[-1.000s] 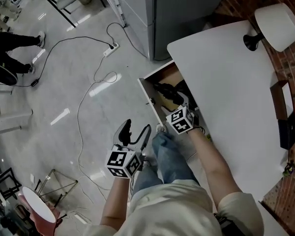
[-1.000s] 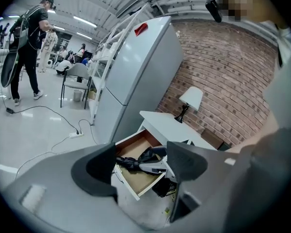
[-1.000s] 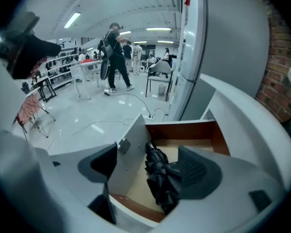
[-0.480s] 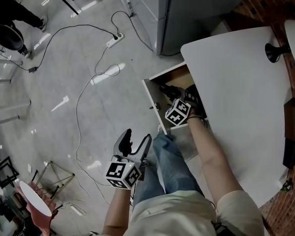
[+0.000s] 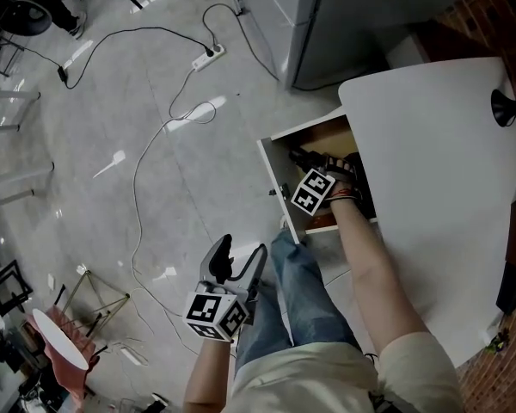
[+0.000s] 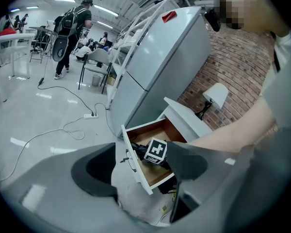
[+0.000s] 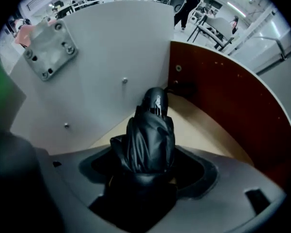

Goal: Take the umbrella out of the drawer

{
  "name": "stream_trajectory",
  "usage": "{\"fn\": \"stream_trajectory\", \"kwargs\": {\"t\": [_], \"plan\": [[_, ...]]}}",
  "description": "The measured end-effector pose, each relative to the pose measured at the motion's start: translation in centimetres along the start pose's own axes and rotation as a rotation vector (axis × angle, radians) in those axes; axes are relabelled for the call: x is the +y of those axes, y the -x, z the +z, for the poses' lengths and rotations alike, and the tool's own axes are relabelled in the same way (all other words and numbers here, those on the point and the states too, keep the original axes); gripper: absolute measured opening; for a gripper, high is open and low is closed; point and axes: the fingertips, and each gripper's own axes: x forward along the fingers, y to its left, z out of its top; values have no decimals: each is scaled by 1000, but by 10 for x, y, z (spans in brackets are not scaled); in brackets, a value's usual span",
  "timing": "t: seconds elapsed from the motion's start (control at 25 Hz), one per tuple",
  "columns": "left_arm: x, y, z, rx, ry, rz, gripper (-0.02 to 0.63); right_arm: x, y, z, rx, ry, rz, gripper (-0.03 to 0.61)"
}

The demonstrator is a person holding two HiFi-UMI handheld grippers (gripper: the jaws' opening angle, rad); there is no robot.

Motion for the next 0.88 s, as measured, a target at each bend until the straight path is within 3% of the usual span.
{"fn": "stream_trajectory", "kwargs": {"t": [0.16, 0.44, 0.88], "plan": [[6, -6, -4, 6, 15, 6, 319, -4, -3, 1, -9, -11, -41, 348], [3, 2, -1, -10, 25, 0, 318, -7, 10, 7, -32, -41, -25, 236], [-11, 49, 15, -76, -20, -40, 318, -16, 118, 66, -291, -213, -109, 224]]}}
